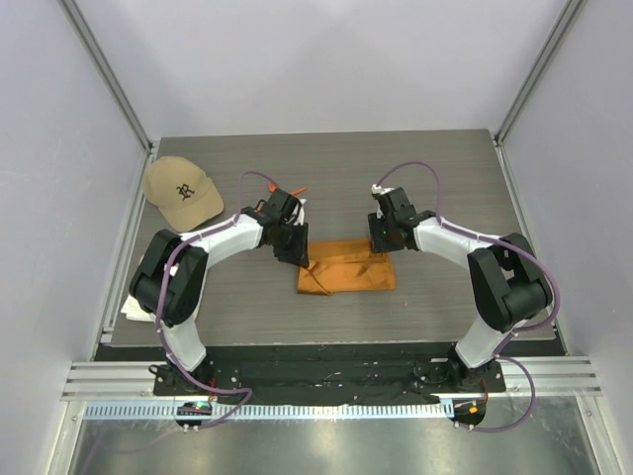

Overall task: Fold the napkin into a case and place the utensils inside
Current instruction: Smooth out the 2/3-rectangle-folded napkin at the center of the board.

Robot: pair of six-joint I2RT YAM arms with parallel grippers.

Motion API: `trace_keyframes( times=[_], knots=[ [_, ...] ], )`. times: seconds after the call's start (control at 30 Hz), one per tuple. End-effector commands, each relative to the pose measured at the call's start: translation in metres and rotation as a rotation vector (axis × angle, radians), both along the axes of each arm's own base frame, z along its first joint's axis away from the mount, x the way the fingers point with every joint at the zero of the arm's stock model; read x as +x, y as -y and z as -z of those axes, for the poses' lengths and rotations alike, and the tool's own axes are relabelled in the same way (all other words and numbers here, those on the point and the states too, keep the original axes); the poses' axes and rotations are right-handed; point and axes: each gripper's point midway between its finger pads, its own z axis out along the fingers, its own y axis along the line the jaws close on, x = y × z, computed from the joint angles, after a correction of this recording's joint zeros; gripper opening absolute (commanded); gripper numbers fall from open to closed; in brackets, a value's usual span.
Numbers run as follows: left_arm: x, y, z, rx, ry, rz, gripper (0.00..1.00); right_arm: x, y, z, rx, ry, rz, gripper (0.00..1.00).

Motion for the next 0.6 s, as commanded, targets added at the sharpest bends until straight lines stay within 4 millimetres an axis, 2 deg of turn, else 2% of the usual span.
trace_keyframes(
  times=[0.0,0.27,0.57],
  knots=[
    [0.014,0.007,-0.015,-0.026,0.054,0.005,0.27,0.016,0.005,-0.007,-0.039,0.065,0.003,0.39],
    [0.013,0.01,-0.018,-0.043,0.052,0.007,0.21,0.013,-0.007,0.004,-0.027,0.044,-0.017,0.38],
    [0.011,0.009,-0.015,-0.042,0.044,0.003,0.14,0.01,-0.003,0.01,-0.05,0.027,-0.005,0.26]
  ],
)
